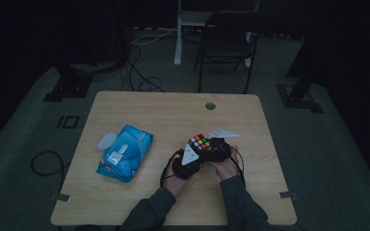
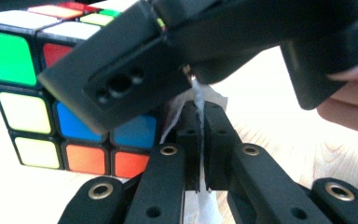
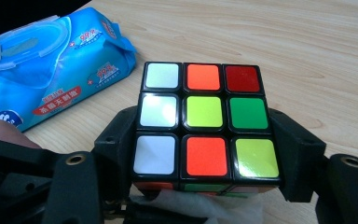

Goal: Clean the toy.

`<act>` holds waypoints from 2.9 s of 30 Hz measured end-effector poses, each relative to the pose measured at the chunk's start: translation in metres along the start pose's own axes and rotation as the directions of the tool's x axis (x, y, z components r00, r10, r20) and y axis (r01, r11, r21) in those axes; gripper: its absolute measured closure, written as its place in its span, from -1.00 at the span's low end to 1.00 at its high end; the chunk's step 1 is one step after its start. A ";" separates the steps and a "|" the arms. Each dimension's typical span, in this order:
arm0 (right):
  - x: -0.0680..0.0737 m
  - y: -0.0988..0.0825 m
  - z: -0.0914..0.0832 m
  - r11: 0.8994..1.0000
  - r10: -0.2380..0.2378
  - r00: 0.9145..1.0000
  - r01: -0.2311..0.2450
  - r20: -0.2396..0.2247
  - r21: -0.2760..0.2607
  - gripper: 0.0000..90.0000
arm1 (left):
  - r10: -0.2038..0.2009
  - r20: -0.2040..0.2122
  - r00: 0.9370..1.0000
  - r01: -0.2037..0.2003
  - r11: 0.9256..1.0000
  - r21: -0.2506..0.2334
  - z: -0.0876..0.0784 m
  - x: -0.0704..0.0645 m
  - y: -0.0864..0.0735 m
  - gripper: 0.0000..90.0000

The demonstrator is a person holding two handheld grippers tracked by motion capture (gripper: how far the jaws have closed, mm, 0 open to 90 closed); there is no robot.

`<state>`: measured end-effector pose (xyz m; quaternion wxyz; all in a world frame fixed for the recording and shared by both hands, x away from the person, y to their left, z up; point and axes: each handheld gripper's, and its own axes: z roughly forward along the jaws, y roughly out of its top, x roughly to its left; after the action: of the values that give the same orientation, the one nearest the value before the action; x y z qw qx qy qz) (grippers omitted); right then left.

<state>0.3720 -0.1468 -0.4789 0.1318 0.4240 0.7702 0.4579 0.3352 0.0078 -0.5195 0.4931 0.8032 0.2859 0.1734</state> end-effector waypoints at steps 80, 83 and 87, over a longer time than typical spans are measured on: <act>-0.003 -0.001 -0.006 1.000 -0.004 1.000 0.004 0.012 0.001 -0.24 | -0.015 -0.060 0.998 0.014 1.000 -0.018 -0.033 0.028 -0.005 0.95; -0.003 -0.001 -0.006 1.000 -0.005 1.000 0.005 0.012 0.003 -0.24 | -0.026 -0.073 0.997 0.025 1.000 -0.014 -0.033 0.032 -0.006 0.95; -0.003 -0.002 -0.005 1.000 -0.009 1.000 0.009 0.008 0.011 -0.24 | -0.045 -0.086 0.995 0.043 0.999 -0.018 -0.034 0.039 -0.005 0.95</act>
<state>0.3697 -0.1525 -0.4782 0.1347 0.4230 0.7741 0.4513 0.3450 0.0580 -0.5089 0.4904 0.7843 0.3233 0.1996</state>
